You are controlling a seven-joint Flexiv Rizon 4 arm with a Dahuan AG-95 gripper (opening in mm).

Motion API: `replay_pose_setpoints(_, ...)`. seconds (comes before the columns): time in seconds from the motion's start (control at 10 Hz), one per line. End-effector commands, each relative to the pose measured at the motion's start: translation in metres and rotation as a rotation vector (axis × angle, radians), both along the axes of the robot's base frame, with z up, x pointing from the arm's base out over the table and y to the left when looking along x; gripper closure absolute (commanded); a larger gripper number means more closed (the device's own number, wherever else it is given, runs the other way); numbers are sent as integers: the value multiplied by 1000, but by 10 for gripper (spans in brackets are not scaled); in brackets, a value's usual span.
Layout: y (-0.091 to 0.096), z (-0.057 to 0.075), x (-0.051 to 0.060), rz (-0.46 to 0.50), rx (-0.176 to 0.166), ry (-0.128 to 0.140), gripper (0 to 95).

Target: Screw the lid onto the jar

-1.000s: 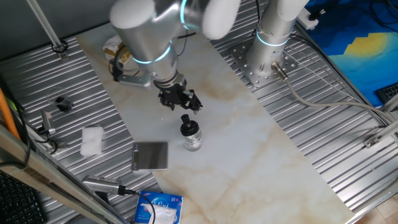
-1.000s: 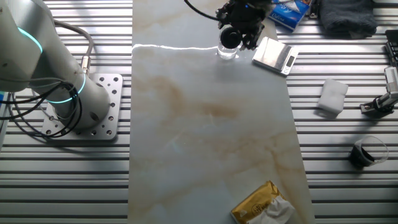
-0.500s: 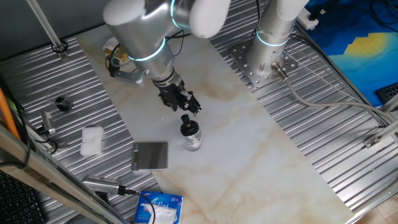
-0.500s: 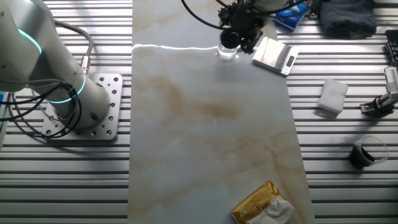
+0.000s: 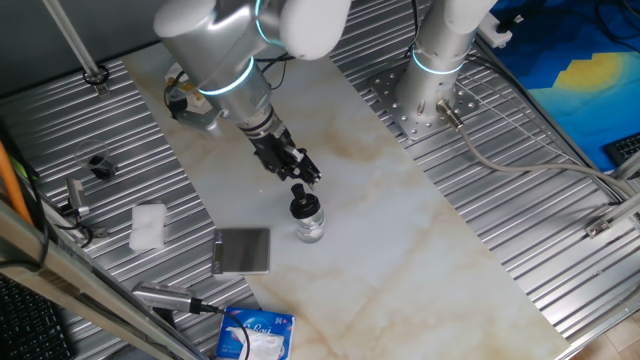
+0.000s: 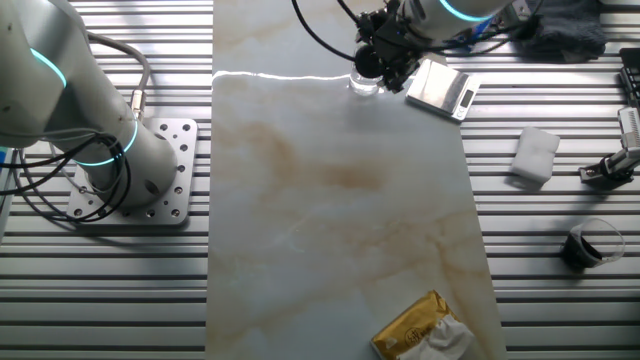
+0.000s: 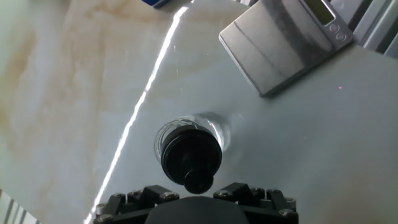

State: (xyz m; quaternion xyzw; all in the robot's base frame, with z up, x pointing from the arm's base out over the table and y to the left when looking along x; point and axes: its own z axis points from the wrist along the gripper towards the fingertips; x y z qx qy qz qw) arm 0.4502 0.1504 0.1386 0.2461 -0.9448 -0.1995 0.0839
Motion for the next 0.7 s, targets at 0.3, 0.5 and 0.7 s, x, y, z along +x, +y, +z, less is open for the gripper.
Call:
replay_pose_setpoints(0.3,6,-4,2,-32,7,14,380)
replay_pose_setpoints(0.5,7,-5,3,-50,11,22,380)
replay_pose_setpoints(0.7,7,-5,3,-52,12,25,380)
